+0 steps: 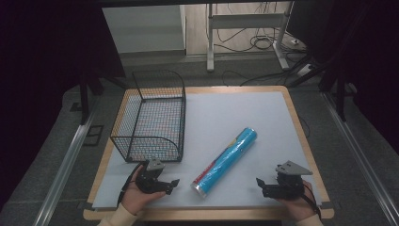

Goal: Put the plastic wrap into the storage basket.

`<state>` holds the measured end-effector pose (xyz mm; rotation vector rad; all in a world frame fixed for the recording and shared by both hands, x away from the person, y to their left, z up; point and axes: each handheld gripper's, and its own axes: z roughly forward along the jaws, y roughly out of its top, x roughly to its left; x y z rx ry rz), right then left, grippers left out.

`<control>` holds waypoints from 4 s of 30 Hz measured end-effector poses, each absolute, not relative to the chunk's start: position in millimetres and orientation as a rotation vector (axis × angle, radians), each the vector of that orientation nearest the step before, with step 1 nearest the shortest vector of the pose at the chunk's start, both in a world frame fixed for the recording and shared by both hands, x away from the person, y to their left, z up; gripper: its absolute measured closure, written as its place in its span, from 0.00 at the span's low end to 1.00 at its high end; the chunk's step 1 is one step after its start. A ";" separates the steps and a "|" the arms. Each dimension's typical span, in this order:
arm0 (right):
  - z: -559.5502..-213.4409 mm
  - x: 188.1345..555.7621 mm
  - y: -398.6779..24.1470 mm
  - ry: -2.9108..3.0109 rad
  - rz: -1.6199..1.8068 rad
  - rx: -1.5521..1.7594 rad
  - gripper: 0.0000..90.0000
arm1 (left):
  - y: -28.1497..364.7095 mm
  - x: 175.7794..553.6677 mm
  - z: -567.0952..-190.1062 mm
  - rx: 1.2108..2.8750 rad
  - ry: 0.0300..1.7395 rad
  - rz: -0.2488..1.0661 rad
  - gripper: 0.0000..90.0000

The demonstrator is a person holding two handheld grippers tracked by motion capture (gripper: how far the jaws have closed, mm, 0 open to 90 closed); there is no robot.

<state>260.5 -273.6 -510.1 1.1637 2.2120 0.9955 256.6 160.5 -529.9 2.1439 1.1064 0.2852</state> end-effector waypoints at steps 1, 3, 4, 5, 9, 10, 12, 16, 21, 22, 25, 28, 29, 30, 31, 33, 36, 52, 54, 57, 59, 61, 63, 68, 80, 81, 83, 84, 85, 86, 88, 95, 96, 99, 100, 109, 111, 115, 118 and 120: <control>-509.9 261.2 -273.8 2.211 0.991 1.163 0.08 | 160.3 256.9 -529.8 2.143 1.109 0.285 0.20; -509.7 262.0 -274.2 2.211 0.988 1.161 0.08 | 160.2 257.2 -529.8 2.143 1.111 0.286 0.20; -509.4 263.4 -276.2 2.203 0.988 1.150 0.08 | 160.3 257.2 -529.6 2.148 1.109 0.288 0.20; -509.2 263.7 -276.9 2.202 0.989 1.146 0.09 | 160.1 257.3 -530.0 2.150 1.111 0.295 0.20; -508.9 265.3 -280.1 2.190 0.994 1.135 0.10 | 160.0 257.8 -530.4 2.146 1.122 0.298 0.20; -509.2 265.8 -280.6 2.191 0.994 1.136 0.10 | 159.8 257.6 -529.7 2.149 1.121 0.300 0.20; -509.6 266.0 -280.8 2.196 0.995 1.138 0.10 | 158.7 256.7 -528.4 2.150 1.111 0.299 0.20; -509.4 265.7 -280.3 2.193 0.993 1.138 0.11 | 157.0 254.5 -525.7 2.144 1.101 0.292 0.19; -509.9 265.8 -279.5 2.199 0.991 1.132 0.11 | 156.5 253.4 -521.8 2.141 1.095 0.288 0.19; -510.4 266.0 -279.5 2.201 0.990 1.135 0.11 | 156.7 253.4 -520.0 2.137 1.098 0.285 0.19; -511.5 267.2 -281.0 2.194 0.997 1.149 0.11 | 154.9 251.4 -513.4 2.121 1.118 0.270 0.19; -512.2 267.9 -281.8 2.196 1.000 1.153 0.11 | 151.7 247.3 -504.4 2.122 1.103 0.280 0.20; -512.2 267.9 -281.8 2.196 1.000 1.153 0.11 | 151.7 247.3 -504.4 2.122 1.103 0.280 0.20; -512.2 267.8 -281.5 2.196 0.998 1.152 0.11 | 151.6 247.1 -502.6 2.118 1.104 0.281 0.20; -511.9 267.3 -280.7 2.197 0.994 1.148 0.11 | 151.9 247.5 -501.5 2.117 1.109 0.282 0.20; -511.9 267.1 -280.3 2.197 0.992 1.145 0.11 | 152.2 247.7 -500.8 2.116 1.110 0.283 0.20; -512.1 266.5 -279.5 2.200 0.981 1.136 0.11 | 151.4 247.7 -497.2 2.110 1.100 0.289 0.20; -513.3 266.6 -279.7 2.198 0.970 1.125 0.11 | 136.8 248.2 -475.2 2.131 1.046 0.274 0.19; -513.3 266.5 -279.5 2.194 0.962 1.127 0.11 | 132.2 249.5 -473.1 2.138 1.030 0.274 0.19; -513.3 266.8 -280.1 2.192 0.959 1.131 0.11 | 127.2 251.0 -470.4 2.149 1.016 0.273 0.19; -513.4 266.9 -280.5 2.191 0.959 1.132 0.11 | 124.1 252.4 -469.2 2.151 1.010 0.270 0.19; -513.2 266.9 -280.9 2.192 0.960 1.133 0.11 | 122.6 253.0 -468.2 2.156 1.007 0.268 0.19; -513.0 266.9 -281.1 2.192 0.961 1.132 0.11 | 118.9 254.0 -466.5 2.157 0.998 0.270 0.19; -513.0 266.8 -281.2 2.195 0.964 1.129 0.11 | 111.7 256.1 -463.4 2.163 0.985 0.265 0.20; -512.8 267.1 -282.3 2.191 0.964 1.130 0.11 | 96.1 260.3 -457.4 2.192 0.941 0.254 0.20; -512.8 267.1 -282.3 2.191 0.964 1.130 0.11 | 95.4 260.5 -457.5 2.193 0.941 0.255 0.20; -512.9 267.1 -282.2 2.191 0.962 1.132 0.11 | 94.3 261.2 -457.6 2.197 0.943 0.253 0.20; -512.8 267.2 -282.2 2.189 0.963 1.131 0.11 | 93.9 261.2 -457.2 2.193 0.941 0.261 0.19; -512.8 267.2 -282.2 2.189 0.963 1.131 0.11 | 93.8 260.9 -456.9 2.186 0.936 0.269 0.19; -512.5 267.1 -282.4 2.187 0.962 1.132 0.11 | 93.4 260.5 -456.3 2.183 0.930 0.273 0.19; -512.5 267.0 -282.5 2.185 0.962 1.133 0.11 | 93.1 260.5 -456.6 2.189 0.929 0.271 0.19; -512.6 267.3 -283.0 2.185 0.962 1.134 0.11 | 92.5 262.7 -459.5 2.191 0.945 0.271 0.19; -512.6 267.3 -283.0 2.184 0.962 1.135 0.11 | 92.3 262.5 -459.1 2.181 0.946 0.277 0.19; -512.2 267.1 -283.0 2.183 0.963 1.135 0.11 | 88.6 264.0 -456.6 2.176 0.942 0.276 0.19; -512.2 267.0 -282.9 2.183 0.962 1.133 0.11 | 87.1 264.6 -456.1 2.177 0.939 0.273 0.19; -511.2 266.3 -283.7 2.183 0.968 1.129 0.12 | 69.0 271.9 -454.1 2.204 0.922 0.274 0.19; -510.2 265.8 -284.4 2.176 0.973 1.132 0.12 | 65.6 273.5 -453.9 2.200 0.927 0.285 0.19; -510.3 266.3 -285.4 2.174 0.973 1.132 0.12 | 59.4 275.9 -454.8 2.207 0.923 0.277 0.19; -511.1 267.1 -285.4 2.176 0.969 1.134 0.12 | 54.2 278.0 -455.2 2.212 0.914 0.270 0.19; -511.0 266.7 -285.0 2.176 0.970 1.133 0.12 | 51.3 279.2 -455.8 2.215 0.911 0.265 0.19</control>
